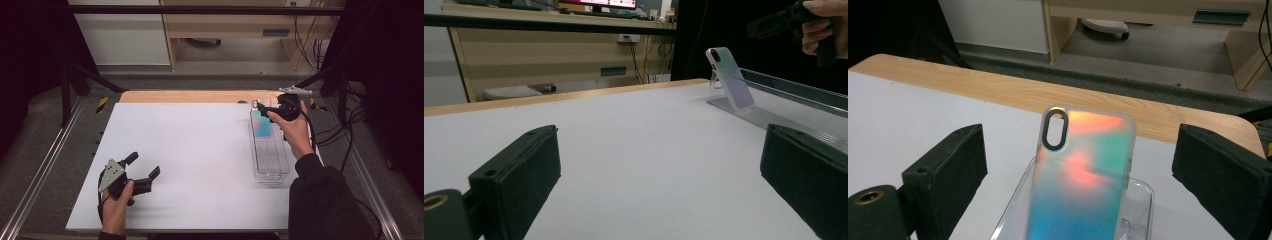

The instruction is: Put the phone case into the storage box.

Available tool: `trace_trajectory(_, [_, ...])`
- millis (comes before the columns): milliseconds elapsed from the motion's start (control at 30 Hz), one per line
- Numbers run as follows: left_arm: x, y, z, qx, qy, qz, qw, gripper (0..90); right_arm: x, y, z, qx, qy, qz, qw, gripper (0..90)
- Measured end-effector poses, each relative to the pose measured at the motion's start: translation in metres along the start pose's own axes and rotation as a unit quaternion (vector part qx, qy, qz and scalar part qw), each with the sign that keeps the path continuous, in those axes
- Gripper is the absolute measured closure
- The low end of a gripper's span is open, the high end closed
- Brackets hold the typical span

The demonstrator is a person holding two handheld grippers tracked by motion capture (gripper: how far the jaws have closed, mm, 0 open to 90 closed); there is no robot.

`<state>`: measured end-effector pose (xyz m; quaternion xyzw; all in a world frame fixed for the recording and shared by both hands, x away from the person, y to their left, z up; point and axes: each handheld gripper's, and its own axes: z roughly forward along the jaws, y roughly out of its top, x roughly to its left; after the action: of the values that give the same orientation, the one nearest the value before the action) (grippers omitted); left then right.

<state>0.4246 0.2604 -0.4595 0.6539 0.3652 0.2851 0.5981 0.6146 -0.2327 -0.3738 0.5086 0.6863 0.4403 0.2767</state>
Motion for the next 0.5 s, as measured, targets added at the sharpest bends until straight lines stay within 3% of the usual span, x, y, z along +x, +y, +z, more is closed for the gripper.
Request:
trace_trajectory(167, [0.0, 0.0, 0.0, 0.0, 0.0, 0.0, 1.0, 2.2, 0.0, -0.001, -0.006, -0.002, 0.016, 0.018, 0.9997, 5.7])
trace_trajectory(500, [0.0, 0.0, 0.0, 0.0, 0.001, 0.001, 1.0, 2.2, 0.004, 0.001, -0.016, -0.02, 0.035, 0.025, 0.9988, 4.8])
